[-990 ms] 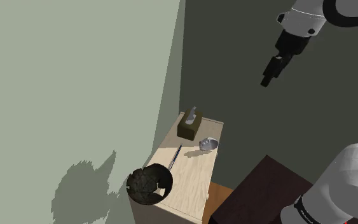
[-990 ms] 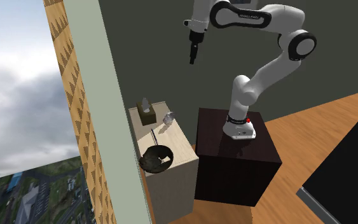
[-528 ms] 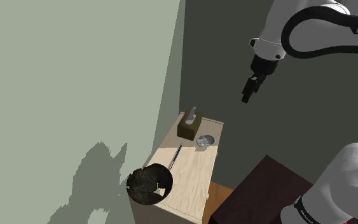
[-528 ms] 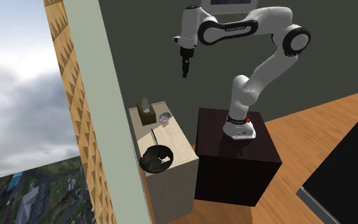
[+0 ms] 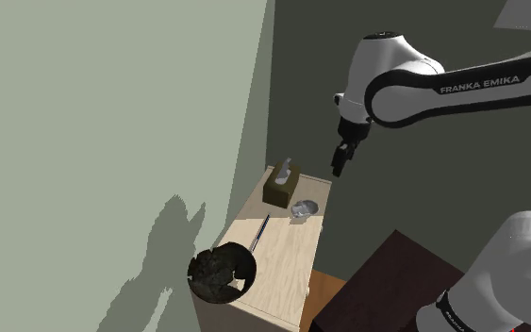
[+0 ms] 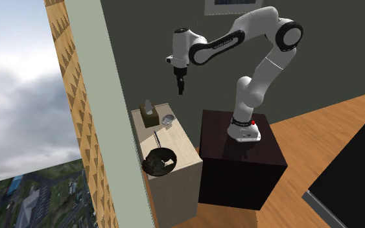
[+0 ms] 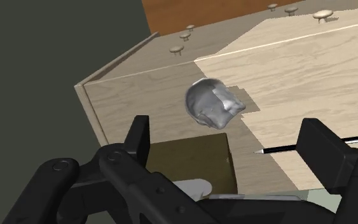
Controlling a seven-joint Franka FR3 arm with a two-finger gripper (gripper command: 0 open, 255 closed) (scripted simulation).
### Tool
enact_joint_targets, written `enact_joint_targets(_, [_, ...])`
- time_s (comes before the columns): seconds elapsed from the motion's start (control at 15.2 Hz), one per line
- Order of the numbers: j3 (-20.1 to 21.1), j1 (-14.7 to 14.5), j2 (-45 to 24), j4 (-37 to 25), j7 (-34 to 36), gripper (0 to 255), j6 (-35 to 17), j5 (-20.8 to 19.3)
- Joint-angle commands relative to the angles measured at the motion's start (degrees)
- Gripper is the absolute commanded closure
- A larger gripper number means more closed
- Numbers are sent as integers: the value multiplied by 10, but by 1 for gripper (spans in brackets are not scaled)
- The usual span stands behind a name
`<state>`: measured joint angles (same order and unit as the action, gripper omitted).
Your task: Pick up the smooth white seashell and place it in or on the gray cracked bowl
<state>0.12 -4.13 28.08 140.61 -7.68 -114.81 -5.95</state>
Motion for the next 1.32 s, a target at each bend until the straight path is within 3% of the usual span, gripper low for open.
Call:
enact_joint_targets(0.0, [6,-6,-32,7,0,0,-30,0])
enact_joint_targets(0.66, [25,-26,-229,-6,-8,0,-165,-16])
enact_joint_targets(1.25, [23,-22,-276,14,0,0,-231,-29])
